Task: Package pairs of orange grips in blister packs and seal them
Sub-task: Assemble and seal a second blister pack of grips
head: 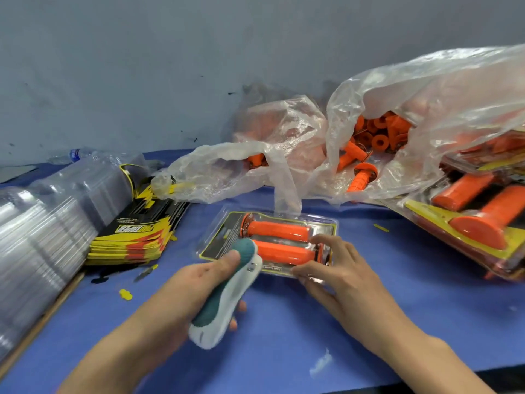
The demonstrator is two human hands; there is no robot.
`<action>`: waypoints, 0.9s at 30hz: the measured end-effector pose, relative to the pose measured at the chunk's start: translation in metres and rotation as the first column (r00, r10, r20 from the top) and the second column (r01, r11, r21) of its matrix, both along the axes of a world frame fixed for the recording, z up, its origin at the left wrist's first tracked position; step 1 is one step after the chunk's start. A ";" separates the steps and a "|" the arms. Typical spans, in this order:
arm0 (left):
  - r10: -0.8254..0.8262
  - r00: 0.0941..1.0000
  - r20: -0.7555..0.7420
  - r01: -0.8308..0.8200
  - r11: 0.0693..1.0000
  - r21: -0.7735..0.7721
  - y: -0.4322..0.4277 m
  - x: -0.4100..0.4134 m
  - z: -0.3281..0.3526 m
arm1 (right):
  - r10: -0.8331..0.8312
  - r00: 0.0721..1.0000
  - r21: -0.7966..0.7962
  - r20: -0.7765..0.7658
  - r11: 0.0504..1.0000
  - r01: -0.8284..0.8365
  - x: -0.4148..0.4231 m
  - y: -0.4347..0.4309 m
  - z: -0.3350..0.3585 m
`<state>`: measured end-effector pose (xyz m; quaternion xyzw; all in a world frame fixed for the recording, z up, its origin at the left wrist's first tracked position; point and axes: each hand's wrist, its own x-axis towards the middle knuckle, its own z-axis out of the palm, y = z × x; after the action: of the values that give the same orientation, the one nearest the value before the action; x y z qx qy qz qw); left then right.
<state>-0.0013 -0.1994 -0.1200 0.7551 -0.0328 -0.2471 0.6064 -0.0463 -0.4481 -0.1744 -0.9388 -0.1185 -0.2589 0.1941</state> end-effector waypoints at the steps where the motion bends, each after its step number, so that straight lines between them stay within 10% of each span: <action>1: -0.082 0.994 -0.071 0.083 0.997 -0.001 -0.006 -0.006 -0.001 | -0.005 1.000 -0.003 -0.001 1.000 0.005 0.000 0.001 0.000; 9: -0.282 0.913 -0.295 0.245 0.957 -0.158 -0.007 -0.010 -0.003 | -0.058 0.998 -0.014 0.029 0.998 0.058 0.001 0.003 -0.007; 27: -0.136 0.944 -0.302 0.067 0.971 -0.227 -0.038 0.005 -0.018 | 0.036 0.999 0.087 -0.013 0.996 -0.034 -0.006 0.004 -0.003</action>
<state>0.0035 -0.2371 -0.1382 0.6335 -0.0011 -0.3906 0.6679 -0.0521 -0.4438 -0.1778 -0.9291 -0.1221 -0.2533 0.2402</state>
